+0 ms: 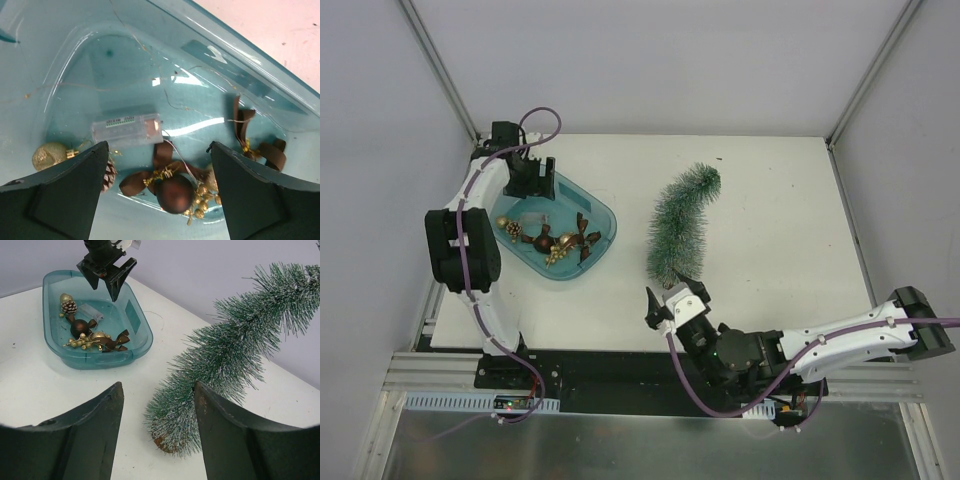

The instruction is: Decorate the small christmas tree

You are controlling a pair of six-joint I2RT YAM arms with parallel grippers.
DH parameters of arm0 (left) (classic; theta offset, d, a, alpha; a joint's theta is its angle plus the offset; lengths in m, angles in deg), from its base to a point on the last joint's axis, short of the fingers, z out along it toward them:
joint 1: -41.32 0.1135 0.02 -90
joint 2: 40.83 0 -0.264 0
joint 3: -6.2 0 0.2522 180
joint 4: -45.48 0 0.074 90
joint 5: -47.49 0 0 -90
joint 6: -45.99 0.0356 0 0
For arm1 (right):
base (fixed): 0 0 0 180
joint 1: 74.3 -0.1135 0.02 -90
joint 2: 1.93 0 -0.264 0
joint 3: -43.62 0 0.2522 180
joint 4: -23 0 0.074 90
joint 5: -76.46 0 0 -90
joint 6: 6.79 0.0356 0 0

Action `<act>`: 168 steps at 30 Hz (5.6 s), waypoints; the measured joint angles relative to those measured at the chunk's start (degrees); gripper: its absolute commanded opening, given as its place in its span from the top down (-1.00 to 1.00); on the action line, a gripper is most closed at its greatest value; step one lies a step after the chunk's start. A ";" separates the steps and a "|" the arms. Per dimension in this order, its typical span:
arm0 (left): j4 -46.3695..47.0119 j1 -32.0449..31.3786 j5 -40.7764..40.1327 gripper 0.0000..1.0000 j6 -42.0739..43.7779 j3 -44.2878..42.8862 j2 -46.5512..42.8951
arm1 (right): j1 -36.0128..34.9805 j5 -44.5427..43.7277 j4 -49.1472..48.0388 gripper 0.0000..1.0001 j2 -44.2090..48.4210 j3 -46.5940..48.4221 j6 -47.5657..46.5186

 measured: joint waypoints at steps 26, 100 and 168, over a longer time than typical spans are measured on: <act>7.34 -0.55 -9.68 -0.03 -7.65 -4.55 9.49 | 2.75 2.43 5.09 -0.14 0.46 -0.59 6.54; 3.52 -4.79 -6.05 1.00 4.31 -0.59 -2.23 | 3.65 4.81 10.23 -0.01 0.61 -0.46 9.49; -20.04 -4.79 11.80 0.98 3.06 -32.68 -41.83 | 26.80 41.22 18.62 0.15 -43.74 36.48 18.43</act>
